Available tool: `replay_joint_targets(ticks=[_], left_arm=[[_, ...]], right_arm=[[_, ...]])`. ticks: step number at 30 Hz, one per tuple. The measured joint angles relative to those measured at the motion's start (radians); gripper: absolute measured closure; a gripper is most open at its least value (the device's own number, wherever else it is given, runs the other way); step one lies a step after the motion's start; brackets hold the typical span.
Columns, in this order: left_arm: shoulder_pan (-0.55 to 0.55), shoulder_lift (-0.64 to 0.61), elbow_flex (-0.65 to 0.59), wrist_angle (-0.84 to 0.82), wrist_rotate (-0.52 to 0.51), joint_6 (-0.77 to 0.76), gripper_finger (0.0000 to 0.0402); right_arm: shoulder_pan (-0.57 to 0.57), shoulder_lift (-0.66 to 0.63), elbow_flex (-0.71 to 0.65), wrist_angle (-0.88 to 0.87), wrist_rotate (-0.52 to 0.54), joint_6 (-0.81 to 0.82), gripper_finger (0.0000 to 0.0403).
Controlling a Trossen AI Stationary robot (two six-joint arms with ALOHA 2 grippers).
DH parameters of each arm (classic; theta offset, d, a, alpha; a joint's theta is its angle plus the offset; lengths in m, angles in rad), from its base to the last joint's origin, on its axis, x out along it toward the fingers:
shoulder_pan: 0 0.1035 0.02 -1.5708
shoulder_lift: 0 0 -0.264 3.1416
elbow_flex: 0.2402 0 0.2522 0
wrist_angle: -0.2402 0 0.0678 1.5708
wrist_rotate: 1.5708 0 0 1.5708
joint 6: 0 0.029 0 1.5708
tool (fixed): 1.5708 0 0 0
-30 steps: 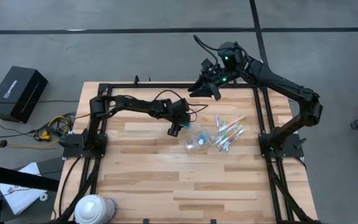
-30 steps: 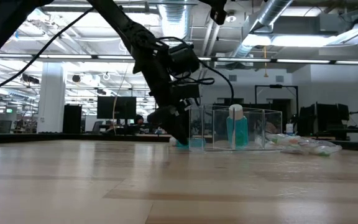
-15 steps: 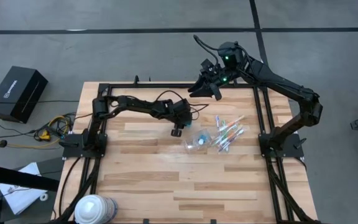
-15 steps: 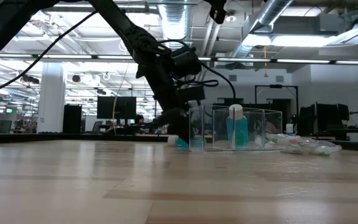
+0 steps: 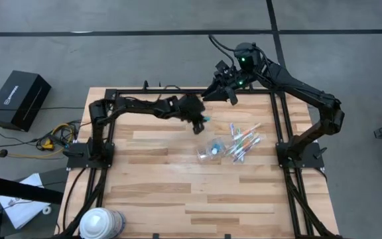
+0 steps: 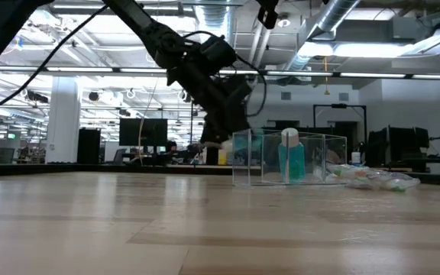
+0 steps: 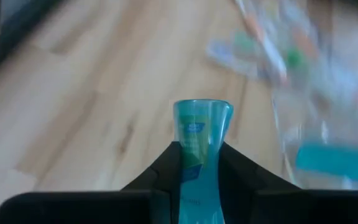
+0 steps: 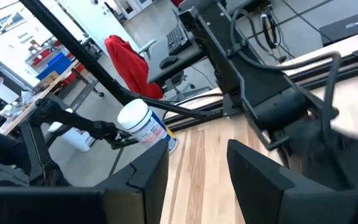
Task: Pick & Place toothbrushing station
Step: Put the blue mouthwash into the transparent organizer
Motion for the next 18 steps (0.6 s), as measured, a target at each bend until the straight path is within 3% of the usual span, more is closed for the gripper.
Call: replay_joint_targets(ticks=[10, 16, 18], left_arm=[[0.124, -0.167, -0.139, 0.277, -0.041, -0.404, 0.0339], [0.227, -0.308, -0.323, 0.626, -0.108, -0.638, 0.0339], [0.256, -0.354, -0.375, 0.779, -0.15, -0.713, 0.0339]], right_arm=[[-0.016, -0.02, 0.0, 0.076, -0.046, -0.004, 0.0249], [-0.019, -0.045, 0.002, 0.18, -0.039, -0.012, 0.0256], [-0.017, -0.051, 0.001, 0.198, 0.014, -0.012, 0.0259]])
